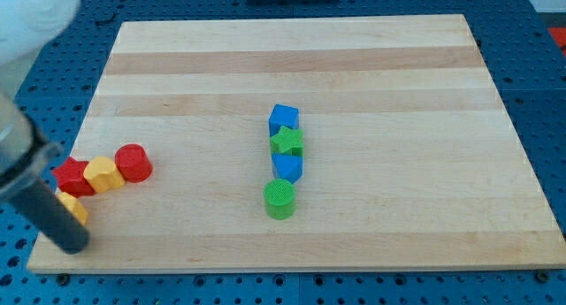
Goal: Move the yellow hexagon below yellow heart
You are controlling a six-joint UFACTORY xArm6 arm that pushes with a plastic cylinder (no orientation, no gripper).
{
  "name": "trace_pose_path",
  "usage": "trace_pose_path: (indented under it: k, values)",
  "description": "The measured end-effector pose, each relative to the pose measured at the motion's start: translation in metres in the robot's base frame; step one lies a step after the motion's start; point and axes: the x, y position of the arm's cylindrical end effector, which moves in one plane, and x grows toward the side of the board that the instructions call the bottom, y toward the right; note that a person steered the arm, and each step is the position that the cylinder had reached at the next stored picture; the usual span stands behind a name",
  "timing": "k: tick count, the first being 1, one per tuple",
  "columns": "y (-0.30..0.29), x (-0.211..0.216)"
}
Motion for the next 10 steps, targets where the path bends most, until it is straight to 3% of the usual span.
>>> trace_pose_path:
  k: [1, 5, 10]
  values:
    - [-0.036, -0.001]
    - [-0.039, -0.013]
    - [0.008, -0.027]
